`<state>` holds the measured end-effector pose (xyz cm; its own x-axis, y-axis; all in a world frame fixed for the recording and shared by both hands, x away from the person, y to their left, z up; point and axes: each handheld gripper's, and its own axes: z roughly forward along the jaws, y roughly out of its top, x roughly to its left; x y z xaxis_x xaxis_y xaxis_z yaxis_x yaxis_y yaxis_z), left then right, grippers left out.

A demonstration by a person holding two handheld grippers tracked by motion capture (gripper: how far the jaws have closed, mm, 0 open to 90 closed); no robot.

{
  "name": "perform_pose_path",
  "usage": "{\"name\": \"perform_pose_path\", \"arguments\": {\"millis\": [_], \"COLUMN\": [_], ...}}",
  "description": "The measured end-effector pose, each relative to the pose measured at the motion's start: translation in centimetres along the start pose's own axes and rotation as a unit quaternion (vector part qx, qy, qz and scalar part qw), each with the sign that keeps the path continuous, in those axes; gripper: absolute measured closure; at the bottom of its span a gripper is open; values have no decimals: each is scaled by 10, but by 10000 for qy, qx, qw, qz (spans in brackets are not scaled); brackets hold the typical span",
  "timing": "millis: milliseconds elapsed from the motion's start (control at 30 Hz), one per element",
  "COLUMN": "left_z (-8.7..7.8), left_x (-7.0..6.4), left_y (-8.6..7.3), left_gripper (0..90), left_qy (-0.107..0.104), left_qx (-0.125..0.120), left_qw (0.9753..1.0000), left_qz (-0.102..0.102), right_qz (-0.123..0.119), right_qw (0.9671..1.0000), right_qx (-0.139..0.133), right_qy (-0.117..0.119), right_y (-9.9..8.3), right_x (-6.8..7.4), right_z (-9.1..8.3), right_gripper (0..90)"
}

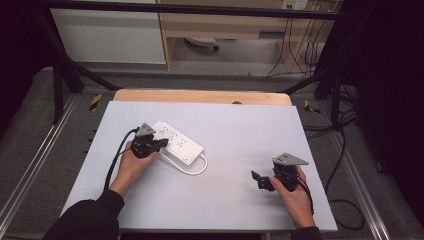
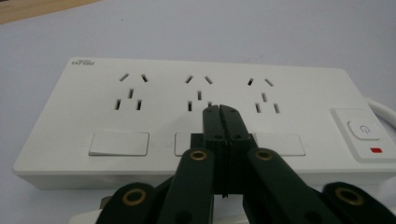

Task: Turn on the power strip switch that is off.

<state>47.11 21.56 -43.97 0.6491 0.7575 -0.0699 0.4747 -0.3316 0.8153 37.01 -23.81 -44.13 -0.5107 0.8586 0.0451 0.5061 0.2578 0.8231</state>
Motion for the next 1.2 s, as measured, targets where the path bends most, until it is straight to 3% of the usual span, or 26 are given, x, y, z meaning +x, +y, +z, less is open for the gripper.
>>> {"name": "perform_pose_path", "arguments": {"millis": [533,667,867,1200], "left_z": [3,4,2,-2], "left_x": [-5,-4,-2,-1], "left_y": [-1,-2,-3,-3], "left_gripper": [900,900,900,900], "left_qy": [-134,-166,-37,-18], "left_qx": [-5,-73,-96,-229], "left_qw": [9999,9998,9999,9997], "left_qz": [62,-40,-38,-60], "right_qz": [-17,-2,-27,-27], "right_qw": [10000,10000,10000,10000], "right_qx": [-1,-1,-6,11], "right_qy": [2,8,4,7], "right_y": [0,0,0,0], "right_x": [0,0,0,1], "right_z": [0,0,0,0], "right_gripper": [39,39,38,38]}}
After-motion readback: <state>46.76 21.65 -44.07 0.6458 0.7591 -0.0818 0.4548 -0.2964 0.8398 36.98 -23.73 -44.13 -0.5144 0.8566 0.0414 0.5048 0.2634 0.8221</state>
